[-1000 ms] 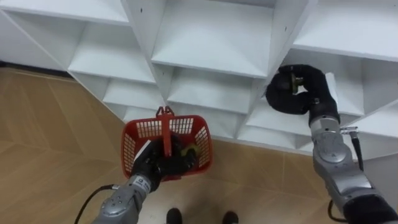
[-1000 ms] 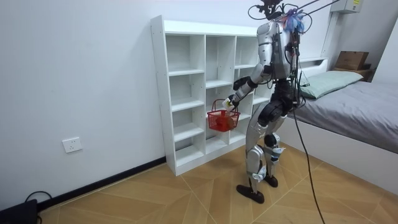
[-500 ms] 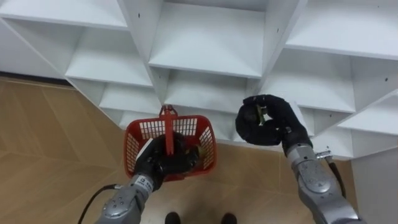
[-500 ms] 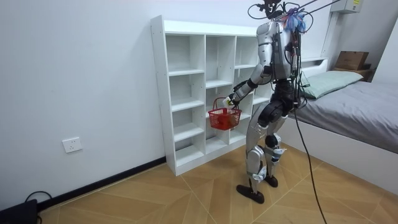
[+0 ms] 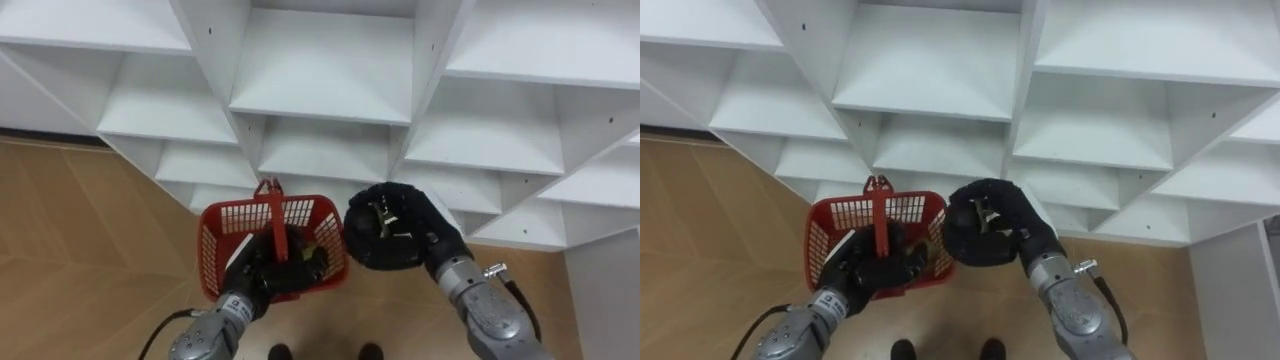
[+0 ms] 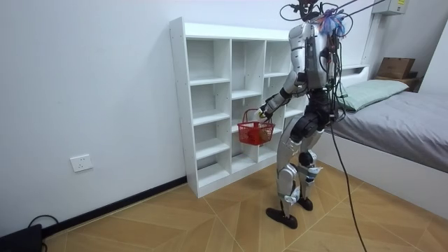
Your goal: Collect fruits from the closet
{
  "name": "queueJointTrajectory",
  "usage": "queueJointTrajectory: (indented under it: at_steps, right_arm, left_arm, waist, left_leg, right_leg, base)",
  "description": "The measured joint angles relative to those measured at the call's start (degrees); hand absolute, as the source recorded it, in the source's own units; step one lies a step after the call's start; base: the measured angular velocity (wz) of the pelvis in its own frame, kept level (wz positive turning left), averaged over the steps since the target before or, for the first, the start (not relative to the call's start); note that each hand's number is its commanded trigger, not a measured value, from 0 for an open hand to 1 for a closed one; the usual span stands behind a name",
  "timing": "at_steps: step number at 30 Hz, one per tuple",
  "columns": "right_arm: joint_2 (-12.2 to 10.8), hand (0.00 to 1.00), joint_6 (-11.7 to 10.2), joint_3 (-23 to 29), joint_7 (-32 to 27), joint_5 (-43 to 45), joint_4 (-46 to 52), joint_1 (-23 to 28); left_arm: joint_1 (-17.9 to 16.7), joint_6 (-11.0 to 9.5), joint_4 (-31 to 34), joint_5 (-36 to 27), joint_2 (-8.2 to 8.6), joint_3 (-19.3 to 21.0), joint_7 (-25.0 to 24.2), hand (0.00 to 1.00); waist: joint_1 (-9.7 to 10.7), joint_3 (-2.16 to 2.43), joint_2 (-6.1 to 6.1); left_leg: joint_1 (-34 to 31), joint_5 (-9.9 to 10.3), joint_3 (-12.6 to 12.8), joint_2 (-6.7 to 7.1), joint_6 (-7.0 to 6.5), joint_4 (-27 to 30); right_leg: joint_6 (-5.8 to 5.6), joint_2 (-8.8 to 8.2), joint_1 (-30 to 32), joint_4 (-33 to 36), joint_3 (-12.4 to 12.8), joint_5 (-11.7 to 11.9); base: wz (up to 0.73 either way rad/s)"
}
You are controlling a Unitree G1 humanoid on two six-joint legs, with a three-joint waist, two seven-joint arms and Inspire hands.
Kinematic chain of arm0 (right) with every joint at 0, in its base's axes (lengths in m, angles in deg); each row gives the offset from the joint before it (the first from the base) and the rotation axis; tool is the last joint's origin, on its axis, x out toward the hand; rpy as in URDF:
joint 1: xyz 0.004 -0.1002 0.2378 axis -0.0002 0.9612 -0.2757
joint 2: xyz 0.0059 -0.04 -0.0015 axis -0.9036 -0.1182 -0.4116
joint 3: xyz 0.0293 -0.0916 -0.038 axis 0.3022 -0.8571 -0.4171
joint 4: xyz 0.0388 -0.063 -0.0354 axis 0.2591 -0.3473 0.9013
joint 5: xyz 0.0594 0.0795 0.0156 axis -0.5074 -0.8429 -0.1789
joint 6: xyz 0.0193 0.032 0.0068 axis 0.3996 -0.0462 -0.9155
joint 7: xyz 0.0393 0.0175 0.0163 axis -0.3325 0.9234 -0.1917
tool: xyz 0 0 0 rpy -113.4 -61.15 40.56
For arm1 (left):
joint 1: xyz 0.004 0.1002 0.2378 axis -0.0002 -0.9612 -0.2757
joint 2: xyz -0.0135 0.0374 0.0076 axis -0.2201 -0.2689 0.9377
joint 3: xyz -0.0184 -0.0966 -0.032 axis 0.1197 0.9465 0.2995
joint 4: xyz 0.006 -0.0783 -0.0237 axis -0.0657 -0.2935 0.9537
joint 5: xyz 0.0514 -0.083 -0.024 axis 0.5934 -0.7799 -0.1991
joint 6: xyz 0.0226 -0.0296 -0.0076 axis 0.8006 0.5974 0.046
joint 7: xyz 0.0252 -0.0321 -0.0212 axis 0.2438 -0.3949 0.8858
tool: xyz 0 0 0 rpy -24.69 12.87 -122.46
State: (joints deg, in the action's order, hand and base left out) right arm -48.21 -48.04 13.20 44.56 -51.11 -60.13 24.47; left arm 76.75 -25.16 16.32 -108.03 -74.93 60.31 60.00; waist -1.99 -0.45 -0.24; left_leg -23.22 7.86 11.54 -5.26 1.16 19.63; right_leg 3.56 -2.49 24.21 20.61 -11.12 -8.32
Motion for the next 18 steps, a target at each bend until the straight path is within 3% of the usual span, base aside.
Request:
queueJointTrajectory:
  at_steps: [4, 18]
  right_arm:
    - [-0.6, 1.00, 0.2, -0.1, 1.6, 1.1, 2.7, 0.4]
    - [-1.9, 1.00, 0.5, -0.7, 3.2, 1.7, 5.5, 1.9]
  left_arm:
    - [0.0, 0.0, 0.0, 0.0, 0.84, -0.2, -0.4, 1.00]
    - [0.1, 0.0, 0.0, -1.3, 1.30, -4.7, -3.9, 1.00]
  waist:
    - [0.2, -0.04, -0.11]
    - [0.3, -0.10, -0.10]
  left_leg:
    - [-0.3, 0.0, 0.3, -0.08, 0.00, 0.0]
    - [-0.3, 0.0, 0.5, -0.06, 0.00, -0.1]
  right_leg:
    - [0.12, 0.04, 0.6, 0.1, 0.3, 0.1]
    - [0.12, -0.02, 0.8, 0.3, 0.3, 0.1]
  base:
    - [-0.05]
    - [0.00]
